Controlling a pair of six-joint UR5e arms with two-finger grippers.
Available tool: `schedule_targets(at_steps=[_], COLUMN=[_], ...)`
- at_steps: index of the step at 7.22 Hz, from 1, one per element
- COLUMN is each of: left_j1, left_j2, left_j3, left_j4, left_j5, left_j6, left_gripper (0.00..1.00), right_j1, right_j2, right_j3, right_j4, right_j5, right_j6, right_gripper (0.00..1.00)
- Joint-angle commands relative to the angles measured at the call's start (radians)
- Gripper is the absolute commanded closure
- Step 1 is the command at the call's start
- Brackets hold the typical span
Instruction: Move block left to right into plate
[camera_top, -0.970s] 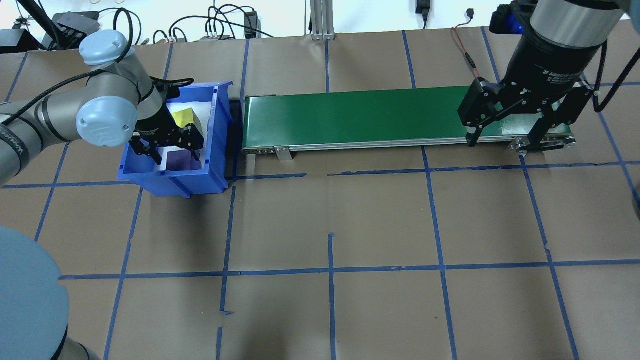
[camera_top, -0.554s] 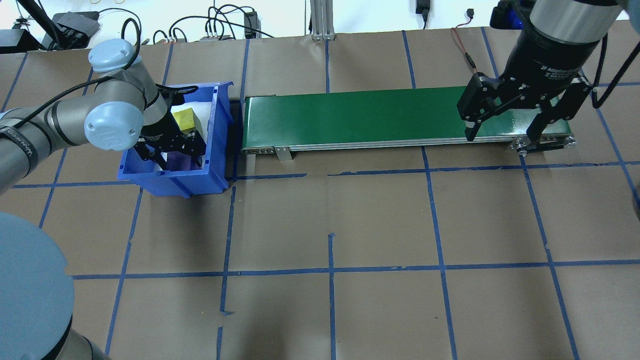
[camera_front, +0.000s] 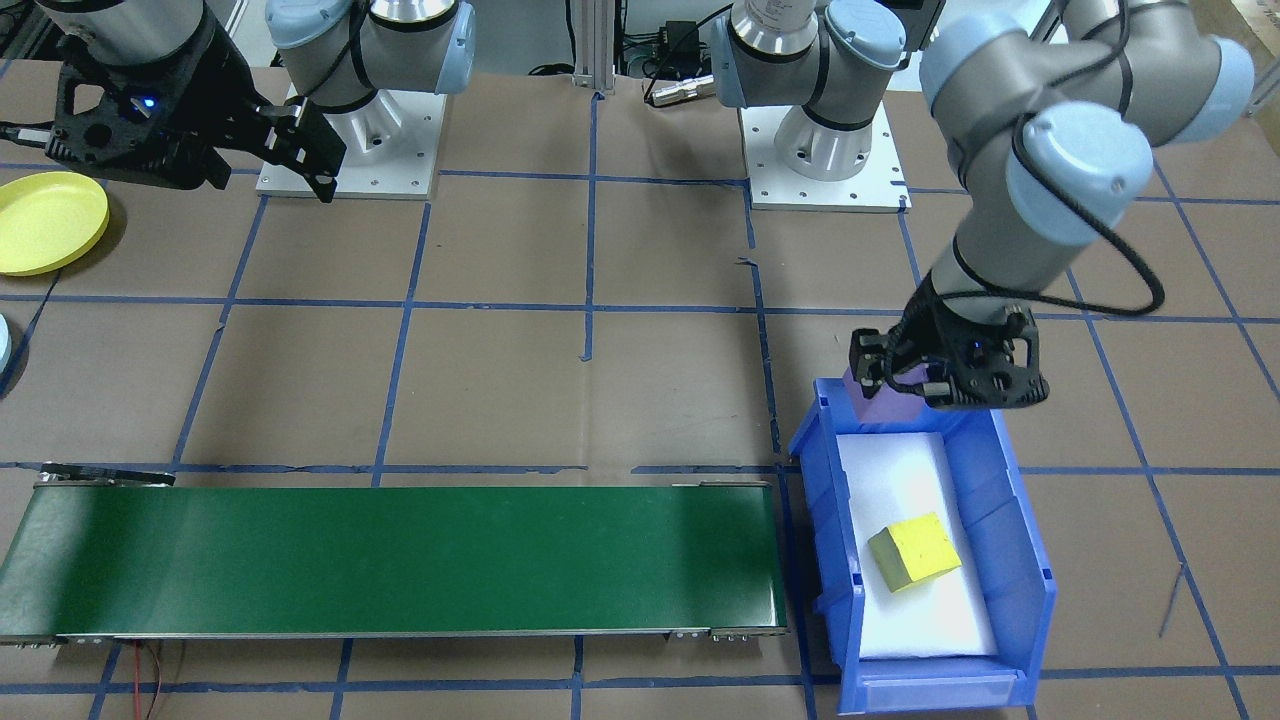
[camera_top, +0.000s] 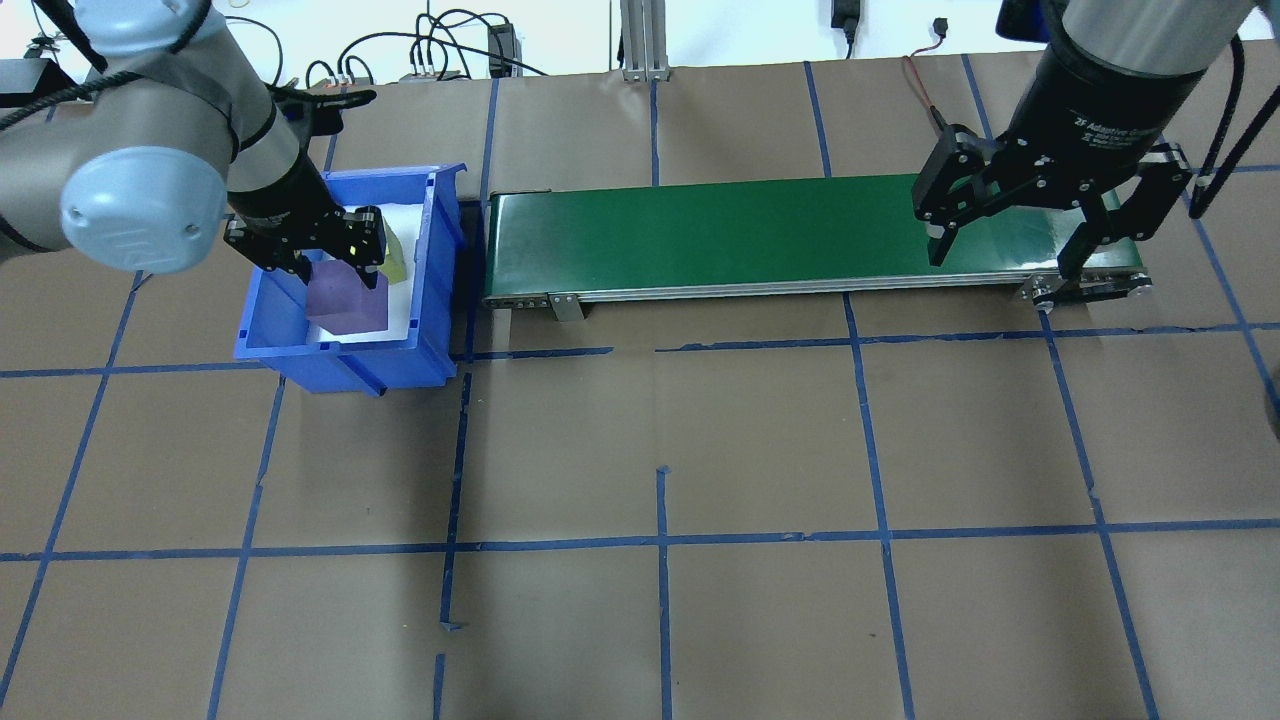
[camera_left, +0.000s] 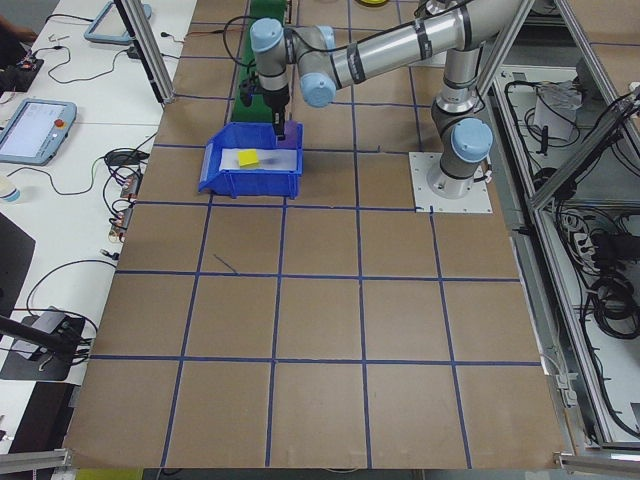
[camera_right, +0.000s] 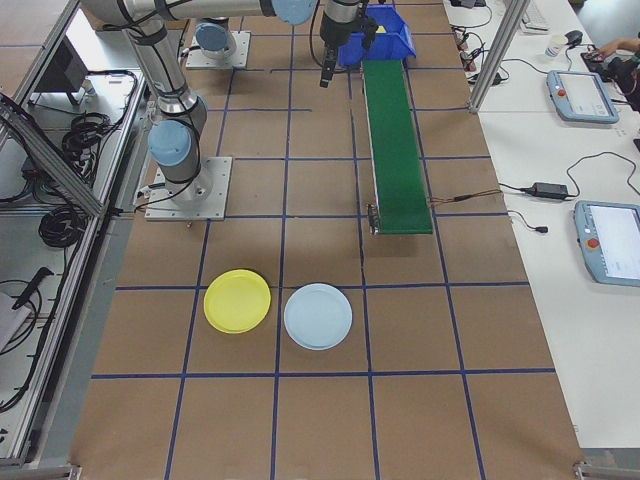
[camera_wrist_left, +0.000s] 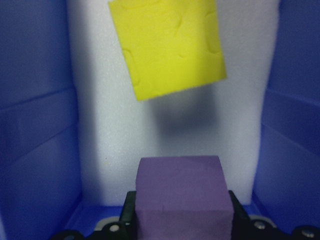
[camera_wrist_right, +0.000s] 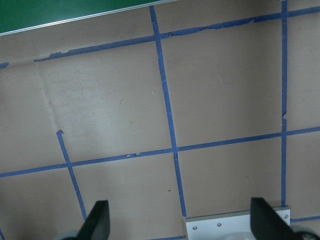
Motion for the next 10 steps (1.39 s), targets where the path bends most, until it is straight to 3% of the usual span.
schedule_targets(at_steps=[1,2,3,6,7,8,9,10], left_j1=[-0.148,-0.184,-0.186,-0.190,-0.190,-0.190,-0.190,-0.190], left_j2=[0.094,0.081,0.049,-0.224,-0.302,-0.365,-0.405,-0.418], left_j3=[0.069,0.077,0.076,0.123,0.191,0.259,0.287,0.281], left_j4=[-0.133,-0.116,-0.019,0.245,0.248,0.248,0.248,0.249], left_j5=[0.000,-0.011,-0.017,-0.074,-0.074,-0.075,-0.075,-0.075], left_j6=[-0.185,-0.251,-0.259,-0.261,-0.250,-0.248,-0.253,-0.251], left_gripper=[0.69,0.69,0.69,0.69,0.69,0.69,0.68,0.67], right_j1=[0.005,0.005,0.005,-0.012,0.002,-0.001,-0.001,0.000], right_j2=[0.041,0.049,0.054,0.060,0.060,0.061,0.060,0.060], right_j3=[-0.006,-0.009,0.004,0.001,0.009,0.027,0.038,0.038], right_j4=[-0.099,-0.122,-0.154,-0.179,-0.213,-0.208,-0.210,-0.228], right_j5=[-0.072,-0.047,-0.026,-0.019,0.034,0.021,-0.055,-0.067], right_j6=[0.000,0.000,0.001,0.004,-0.006,-0.010,-0.008,-0.007], right_gripper=[0.00,0.00,0.00,0.00,0.00,0.00,0.00,0.00])
